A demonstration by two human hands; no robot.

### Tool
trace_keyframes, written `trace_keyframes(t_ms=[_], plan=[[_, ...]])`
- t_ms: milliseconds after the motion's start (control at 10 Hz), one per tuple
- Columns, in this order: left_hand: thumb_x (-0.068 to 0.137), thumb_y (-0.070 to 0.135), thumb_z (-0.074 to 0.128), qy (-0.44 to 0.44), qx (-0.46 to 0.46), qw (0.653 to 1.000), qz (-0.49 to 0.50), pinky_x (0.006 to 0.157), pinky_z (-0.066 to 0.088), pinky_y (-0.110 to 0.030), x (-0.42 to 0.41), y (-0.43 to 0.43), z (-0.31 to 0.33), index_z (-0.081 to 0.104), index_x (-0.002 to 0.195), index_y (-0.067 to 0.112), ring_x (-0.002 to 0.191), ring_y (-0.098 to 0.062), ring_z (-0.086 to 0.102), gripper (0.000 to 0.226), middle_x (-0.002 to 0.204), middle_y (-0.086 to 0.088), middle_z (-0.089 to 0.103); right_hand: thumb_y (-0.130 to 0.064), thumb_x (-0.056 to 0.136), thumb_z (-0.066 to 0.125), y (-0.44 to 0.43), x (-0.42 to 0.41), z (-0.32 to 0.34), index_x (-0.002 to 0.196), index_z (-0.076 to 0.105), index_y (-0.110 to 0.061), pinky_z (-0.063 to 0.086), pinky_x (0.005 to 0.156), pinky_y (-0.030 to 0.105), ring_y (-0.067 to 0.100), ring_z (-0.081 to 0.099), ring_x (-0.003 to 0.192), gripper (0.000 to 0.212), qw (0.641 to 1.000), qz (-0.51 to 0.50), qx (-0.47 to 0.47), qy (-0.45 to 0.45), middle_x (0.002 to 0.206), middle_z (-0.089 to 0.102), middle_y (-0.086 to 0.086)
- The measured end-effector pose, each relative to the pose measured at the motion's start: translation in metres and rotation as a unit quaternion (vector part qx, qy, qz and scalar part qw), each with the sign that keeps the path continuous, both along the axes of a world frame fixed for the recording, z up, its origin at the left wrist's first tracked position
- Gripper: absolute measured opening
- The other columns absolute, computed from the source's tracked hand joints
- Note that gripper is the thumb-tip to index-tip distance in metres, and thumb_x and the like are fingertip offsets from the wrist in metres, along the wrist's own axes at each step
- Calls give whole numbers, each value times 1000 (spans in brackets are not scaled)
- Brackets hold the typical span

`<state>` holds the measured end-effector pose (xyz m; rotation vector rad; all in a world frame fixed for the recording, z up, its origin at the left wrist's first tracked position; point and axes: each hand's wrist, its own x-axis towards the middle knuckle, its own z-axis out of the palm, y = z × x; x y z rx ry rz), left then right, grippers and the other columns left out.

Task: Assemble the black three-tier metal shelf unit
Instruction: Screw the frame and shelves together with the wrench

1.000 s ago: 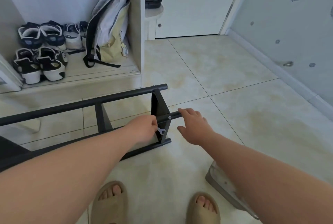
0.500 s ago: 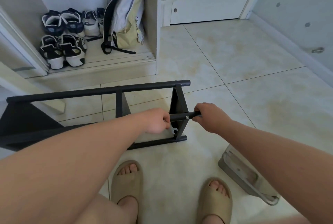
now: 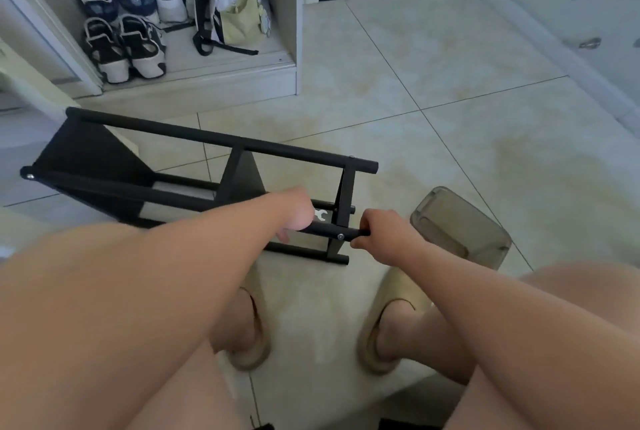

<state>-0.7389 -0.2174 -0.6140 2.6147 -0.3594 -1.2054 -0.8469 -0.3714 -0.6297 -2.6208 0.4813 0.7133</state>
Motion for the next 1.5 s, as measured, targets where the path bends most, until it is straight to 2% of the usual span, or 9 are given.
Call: trace_keyframes(t_ms=[200,300,400,700,800,900,1000,1200,1500], plan=[[101,11,41,-76,-57,994,59,81,44,-33,-50,13,-4,62,119,1,103,-33,61,29,108,-16,62,-38,92,72,14,-33,7,106,61,-7,42,70,32,28,59,92,35,999,16,-6,39,100,64,8],[99,10,43,-97,-67,993,28,82,50,-37,-67,19,-7,59,102,8,86,-30,55,17,105,-16,63,-38,91,73,20,-56,5,106,62,-8,44,71,33,28,61,93,35,999,-12,11,28,100,66,9],[91,-3,47,-78,-58,995,14,59,45,-33,-85,25,-1,50,83,8,66,-24,49,13,80,-10,55,-39,89,75,23,-77,5,104,62,-10,43,70,32,25,58,89,35,999,-13,17,39,95,63,5],[101,7,43,-4,-77,997,21,49,50,-24,-113,34,-11,57,96,5,55,-18,58,16,72,-6,58,-48,80,80,33,-113,7,89,61,-20,43,63,29,21,60,89,36,991,56,-12,121,78,60,-5],[101,8,43,4,-76,997,13,54,56,-27,-115,35,-9,61,101,3,59,-22,65,19,79,-9,65,-61,71,82,37,-117,10,115,46,-19,49,85,39,26,53,110,71,995,51,-58,54,107,53,-1],[99,5,44,39,-47,998,-2,80,61,-43,-117,34,-9,62,112,-1,82,-32,75,23,96,-18,72,-75,61,79,41,-120,12,149,28,-17,40,110,48,31,35,137,116,991,56,-117,-11,147,36,8],[96,3,49,40,-30,998,-28,89,59,-46,-115,34,-7,62,114,0,85,-31,76,22,100,-20,72,-85,60,70,39,-121,7,161,-6,-17,18,123,51,30,-1,155,143,990,61,-130,6,168,-9,7],[95,6,42,2,-17,998,-65,82,61,-45,-111,29,-10,60,111,7,74,-28,76,24,83,-15,75,-98,56,53,29,-112,-8,158,-19,-12,-8,123,54,30,-25,152,152,987,88,-129,21,164,-28,12],[96,10,34,71,-22,996,-43,86,60,-44,-87,9,-17,57,118,6,63,-27,70,32,90,-10,71,-104,52,38,-3,-88,-16,158,-17,-9,-12,124,50,35,-26,151,153,975,173,-134,-27,163,-28,17]])
